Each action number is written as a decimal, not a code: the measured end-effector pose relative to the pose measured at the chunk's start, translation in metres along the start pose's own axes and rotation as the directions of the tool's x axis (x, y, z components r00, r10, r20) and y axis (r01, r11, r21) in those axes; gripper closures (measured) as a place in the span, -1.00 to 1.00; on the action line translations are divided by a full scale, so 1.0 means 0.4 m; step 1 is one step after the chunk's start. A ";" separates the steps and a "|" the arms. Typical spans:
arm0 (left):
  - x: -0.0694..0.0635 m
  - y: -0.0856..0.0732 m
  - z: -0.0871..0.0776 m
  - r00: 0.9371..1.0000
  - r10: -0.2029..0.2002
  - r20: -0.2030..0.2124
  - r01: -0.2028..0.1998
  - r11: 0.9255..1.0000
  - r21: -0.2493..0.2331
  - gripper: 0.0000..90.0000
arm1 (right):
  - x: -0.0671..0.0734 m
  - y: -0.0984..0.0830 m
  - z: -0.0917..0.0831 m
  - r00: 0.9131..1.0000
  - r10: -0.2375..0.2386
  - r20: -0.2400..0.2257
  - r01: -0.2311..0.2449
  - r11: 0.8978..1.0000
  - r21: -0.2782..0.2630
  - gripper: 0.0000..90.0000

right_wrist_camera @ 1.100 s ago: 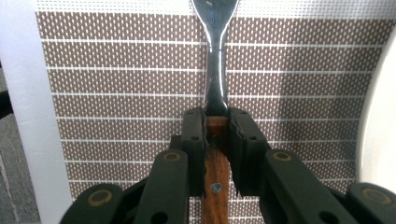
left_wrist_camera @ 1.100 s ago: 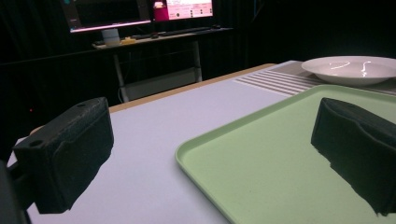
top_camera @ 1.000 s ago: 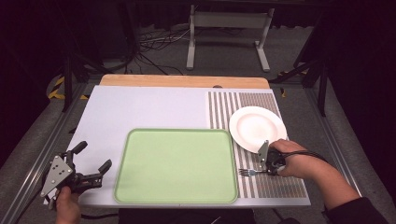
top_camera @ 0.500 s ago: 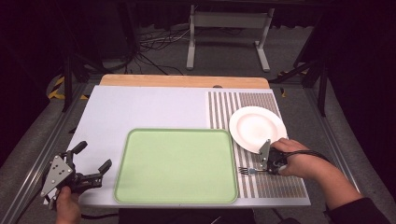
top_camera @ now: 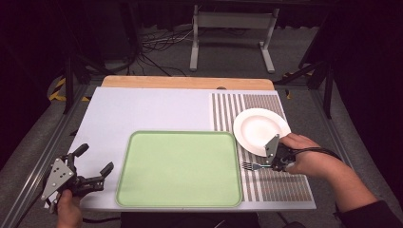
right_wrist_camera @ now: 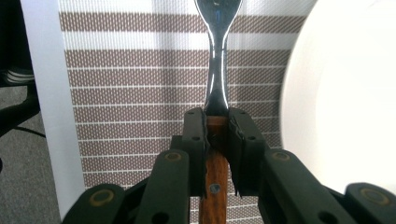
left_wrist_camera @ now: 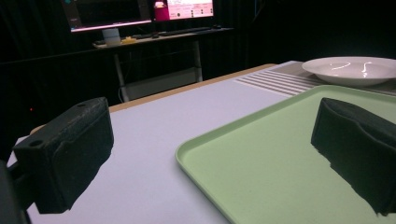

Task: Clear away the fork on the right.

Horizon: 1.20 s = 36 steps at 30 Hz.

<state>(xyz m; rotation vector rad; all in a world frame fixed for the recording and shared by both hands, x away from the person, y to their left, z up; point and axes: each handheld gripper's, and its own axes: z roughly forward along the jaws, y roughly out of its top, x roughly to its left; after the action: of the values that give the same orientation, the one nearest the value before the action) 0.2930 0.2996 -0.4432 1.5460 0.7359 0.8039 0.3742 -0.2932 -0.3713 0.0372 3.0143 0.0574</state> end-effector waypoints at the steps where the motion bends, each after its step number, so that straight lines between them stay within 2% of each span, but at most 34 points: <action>1: 0.000 0.000 0.000 1.000 0.000 0.000 0.000 1.000 0.000 -1.00 | -0.001 0.003 -0.003 1.000 -0.002 0.001 0.002 1.000 -0.005 0.74; 7: 0.001 0.000 0.000 1.000 0.004 0.001 -0.004 1.000 0.001 -1.00 | -0.004 0.032 -0.030 1.000 -0.008 0.027 0.009 1.000 -0.023 0.74; 14: 0.000 0.000 0.000 1.000 0.001 0.002 -0.001 1.000 0.000 -1.00 | -0.014 0.077 -0.044 0.999 -0.021 0.035 0.023 0.998 -0.053 0.74; 22: 0.001 0.000 0.000 1.000 0.002 0.004 -0.002 1.000 -0.003 -1.00 | -0.026 0.160 -0.066 0.997 -0.062 0.053 0.066 0.995 -0.075 0.74; 33: 0.001 0.001 -0.001 1.000 0.001 0.006 -0.001 1.000 -0.005 -1.00 | -0.032 0.249 -0.065 0.993 -0.103 0.054 0.108 0.990 -0.089 0.74; 36: 0.001 0.001 -0.001 1.000 0.000 0.005 0.000 1.000 -0.006 -1.00 | -0.032 0.271 -0.062 0.994 -0.100 0.050 0.104 0.990 -0.098 0.74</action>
<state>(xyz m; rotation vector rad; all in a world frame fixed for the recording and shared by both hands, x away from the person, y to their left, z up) 0.2930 0.3002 -0.4428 1.5421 0.7287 0.8017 0.3862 -0.1863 -0.3407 -0.1237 2.9586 0.1948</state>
